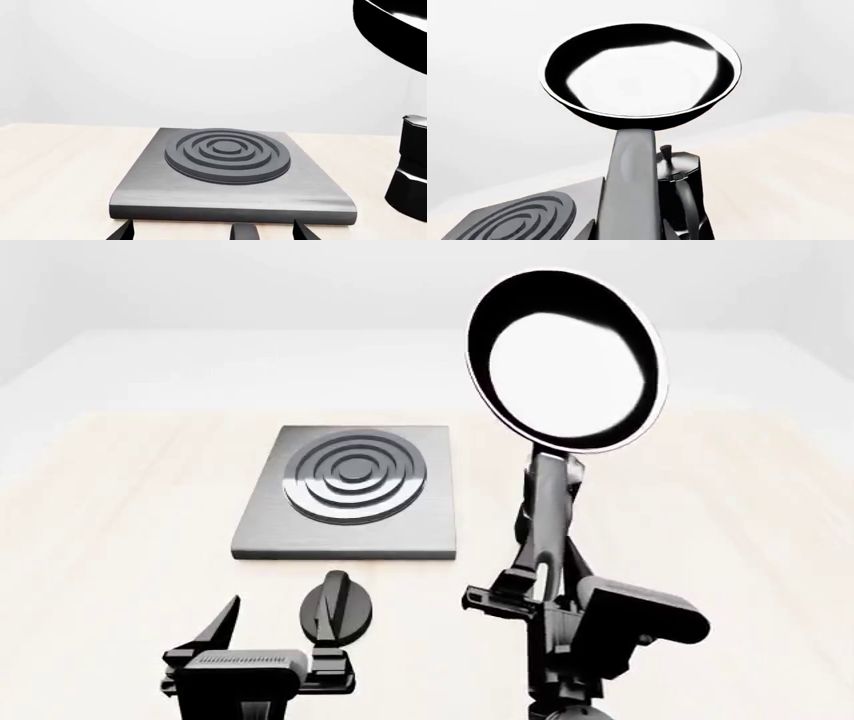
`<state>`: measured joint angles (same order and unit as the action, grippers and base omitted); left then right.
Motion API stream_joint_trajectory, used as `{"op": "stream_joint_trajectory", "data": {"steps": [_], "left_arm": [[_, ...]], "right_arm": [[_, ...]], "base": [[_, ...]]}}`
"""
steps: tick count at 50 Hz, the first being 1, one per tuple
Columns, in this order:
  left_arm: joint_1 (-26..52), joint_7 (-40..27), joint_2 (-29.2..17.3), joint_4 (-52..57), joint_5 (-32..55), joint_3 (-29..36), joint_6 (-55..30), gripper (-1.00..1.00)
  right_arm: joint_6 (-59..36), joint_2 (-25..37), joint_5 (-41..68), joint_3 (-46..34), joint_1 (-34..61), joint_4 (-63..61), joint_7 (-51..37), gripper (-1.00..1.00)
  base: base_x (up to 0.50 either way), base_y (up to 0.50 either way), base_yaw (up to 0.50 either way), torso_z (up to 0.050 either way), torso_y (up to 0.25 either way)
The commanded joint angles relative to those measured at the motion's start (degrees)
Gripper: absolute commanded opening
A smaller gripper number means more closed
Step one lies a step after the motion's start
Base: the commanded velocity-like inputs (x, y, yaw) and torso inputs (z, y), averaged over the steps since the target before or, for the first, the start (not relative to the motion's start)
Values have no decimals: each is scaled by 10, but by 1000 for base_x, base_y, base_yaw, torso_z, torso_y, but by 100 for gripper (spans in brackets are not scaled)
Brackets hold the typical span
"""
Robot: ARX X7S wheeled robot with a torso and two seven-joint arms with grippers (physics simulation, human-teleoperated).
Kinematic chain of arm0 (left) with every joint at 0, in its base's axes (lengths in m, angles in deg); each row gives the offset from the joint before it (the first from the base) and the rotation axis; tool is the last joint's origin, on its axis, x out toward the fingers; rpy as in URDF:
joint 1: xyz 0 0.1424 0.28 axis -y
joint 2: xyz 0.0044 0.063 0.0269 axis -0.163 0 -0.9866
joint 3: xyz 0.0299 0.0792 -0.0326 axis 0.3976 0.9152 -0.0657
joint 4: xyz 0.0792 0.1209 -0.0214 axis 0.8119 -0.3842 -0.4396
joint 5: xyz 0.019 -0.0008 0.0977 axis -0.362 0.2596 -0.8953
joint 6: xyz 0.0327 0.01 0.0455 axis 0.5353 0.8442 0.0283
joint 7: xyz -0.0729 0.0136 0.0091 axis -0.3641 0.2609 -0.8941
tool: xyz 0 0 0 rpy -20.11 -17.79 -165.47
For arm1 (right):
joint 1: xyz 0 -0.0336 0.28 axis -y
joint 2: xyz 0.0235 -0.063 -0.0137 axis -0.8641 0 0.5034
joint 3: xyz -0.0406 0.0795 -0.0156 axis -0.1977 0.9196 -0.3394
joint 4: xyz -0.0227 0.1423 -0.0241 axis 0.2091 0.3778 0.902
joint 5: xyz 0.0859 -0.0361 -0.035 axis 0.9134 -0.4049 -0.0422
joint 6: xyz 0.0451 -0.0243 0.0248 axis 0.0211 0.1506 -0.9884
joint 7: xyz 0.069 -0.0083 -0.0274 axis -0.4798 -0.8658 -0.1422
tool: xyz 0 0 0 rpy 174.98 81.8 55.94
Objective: Put the frying pan on the stove.
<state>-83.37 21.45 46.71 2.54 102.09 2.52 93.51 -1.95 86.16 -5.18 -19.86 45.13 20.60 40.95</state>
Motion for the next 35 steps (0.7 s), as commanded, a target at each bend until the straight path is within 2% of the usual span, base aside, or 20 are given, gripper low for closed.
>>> {"op": "stream_joint_trajectory", "data": {"steps": [1,23,31,35], "left_arm": [[1,-2,-1,-1,1,1,1,100],[2,-4,-2,-2,2,3,3,100],[2,-6,-3,-2,2,4,3,100],[2,-6,-4,-2,1,6,2,100]], "right_arm": [[-14,11,-50,-17,21,-27,22,-100],[-54,28,-82,-68,35,-56,49,-100],[-57,43,-58,-77,57,-58,101,-100],[-89,47,-52,-75,71,-65,92,-100]], "base": [[0,0,0,0,10],[0,0,0,0,2],[0,0,0,0,1],[0,0,0,0,3]]}}
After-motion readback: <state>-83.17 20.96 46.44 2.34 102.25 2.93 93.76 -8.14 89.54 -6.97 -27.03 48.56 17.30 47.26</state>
